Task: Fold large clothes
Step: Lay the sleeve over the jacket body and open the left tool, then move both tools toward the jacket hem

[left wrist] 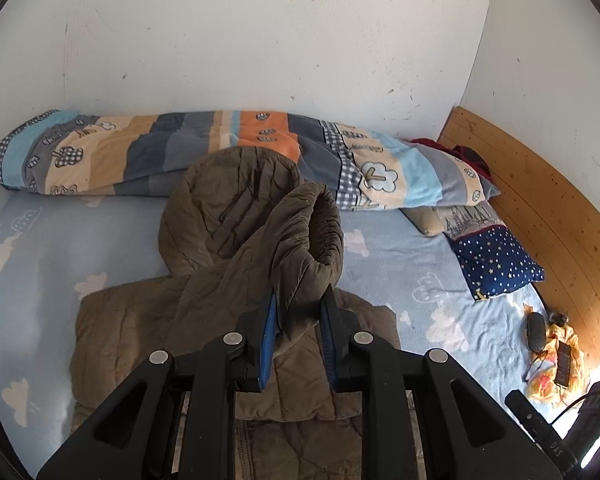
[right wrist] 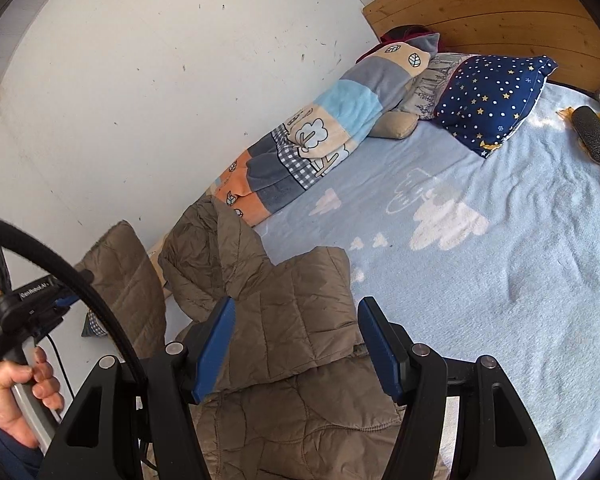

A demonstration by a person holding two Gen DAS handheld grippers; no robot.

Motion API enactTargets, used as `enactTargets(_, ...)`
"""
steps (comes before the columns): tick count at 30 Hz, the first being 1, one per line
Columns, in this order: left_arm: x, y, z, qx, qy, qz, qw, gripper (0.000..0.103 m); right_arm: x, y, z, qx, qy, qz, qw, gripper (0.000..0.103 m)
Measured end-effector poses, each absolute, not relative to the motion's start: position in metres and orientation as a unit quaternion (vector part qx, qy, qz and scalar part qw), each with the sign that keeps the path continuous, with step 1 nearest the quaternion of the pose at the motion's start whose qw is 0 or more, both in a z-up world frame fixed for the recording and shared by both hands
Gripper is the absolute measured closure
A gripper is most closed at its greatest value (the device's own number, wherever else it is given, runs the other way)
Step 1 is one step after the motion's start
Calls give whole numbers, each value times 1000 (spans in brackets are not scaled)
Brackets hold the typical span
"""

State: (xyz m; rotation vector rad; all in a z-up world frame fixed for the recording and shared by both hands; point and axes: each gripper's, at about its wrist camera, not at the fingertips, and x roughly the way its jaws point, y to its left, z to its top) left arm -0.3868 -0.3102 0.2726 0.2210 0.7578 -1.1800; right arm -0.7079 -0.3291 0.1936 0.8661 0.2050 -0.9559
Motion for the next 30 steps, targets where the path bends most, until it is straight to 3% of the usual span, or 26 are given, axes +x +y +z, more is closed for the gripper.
enactTargets(9, -433, -354, 156, 147, 403, -536, 727, 84, -716, -328, 195, 405, 95, -445, 793, 34)
enactTargets(18, -456, -374, 81, 183, 434, -529, 706, 81, -717, -332, 191, 409, 102, -448, 788, 34)
enactTargets(21, -451, -375, 71, 174, 452, -535, 692, 73, -711, -333, 190, 408, 108, -445, 790, 34)
enactTargets(23, -447, -372, 71, 153, 468, -551, 674, 59, -706, -333, 190, 405, 112, -444, 791, 34)
enactTargets(25, -443, -368, 74, 127, 487, -574, 646, 33, -703, -333, 189, 404, 116, -444, 791, 34)
enactTargets(30, -444, -346, 91, 95, 497, -610, 610, 29, -702, -335, 187, 403, 117, -454, 786, 34)
